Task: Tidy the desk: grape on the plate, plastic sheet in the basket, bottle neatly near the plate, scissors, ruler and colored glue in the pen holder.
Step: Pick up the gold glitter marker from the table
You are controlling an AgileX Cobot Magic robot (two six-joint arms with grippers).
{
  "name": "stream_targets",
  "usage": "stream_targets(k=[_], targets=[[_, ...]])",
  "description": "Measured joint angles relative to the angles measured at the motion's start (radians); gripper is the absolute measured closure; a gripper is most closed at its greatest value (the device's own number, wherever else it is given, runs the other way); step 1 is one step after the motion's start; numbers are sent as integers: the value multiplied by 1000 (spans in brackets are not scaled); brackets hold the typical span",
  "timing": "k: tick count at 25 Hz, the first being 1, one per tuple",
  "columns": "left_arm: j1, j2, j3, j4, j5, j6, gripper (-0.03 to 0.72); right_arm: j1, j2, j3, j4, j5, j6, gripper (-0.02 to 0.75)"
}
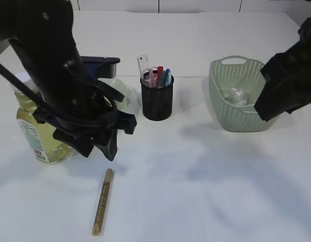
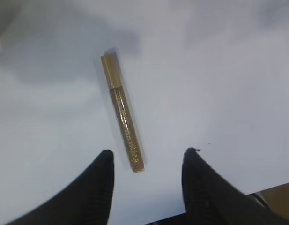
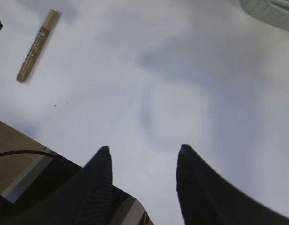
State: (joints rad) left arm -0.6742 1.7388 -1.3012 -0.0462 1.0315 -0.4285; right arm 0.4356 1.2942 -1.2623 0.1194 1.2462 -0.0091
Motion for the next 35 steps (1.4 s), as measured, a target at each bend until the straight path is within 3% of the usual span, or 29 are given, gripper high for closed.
stream_targets(k=[12, 22, 28, 35], targets=[[0, 146, -1, -9, -26, -44, 337, 0, 0, 72, -44, 0, 41, 374], [0, 173, 1, 14, -28, -150, 337, 0, 0, 88, -7, -2, 43, 373], [0, 173, 65, 14, -91, -212, 337, 0, 0, 88, -7, -2, 44, 374], [0, 188, 68, 18, -142, -232, 337, 0, 0, 88, 24, -2, 44, 374]])
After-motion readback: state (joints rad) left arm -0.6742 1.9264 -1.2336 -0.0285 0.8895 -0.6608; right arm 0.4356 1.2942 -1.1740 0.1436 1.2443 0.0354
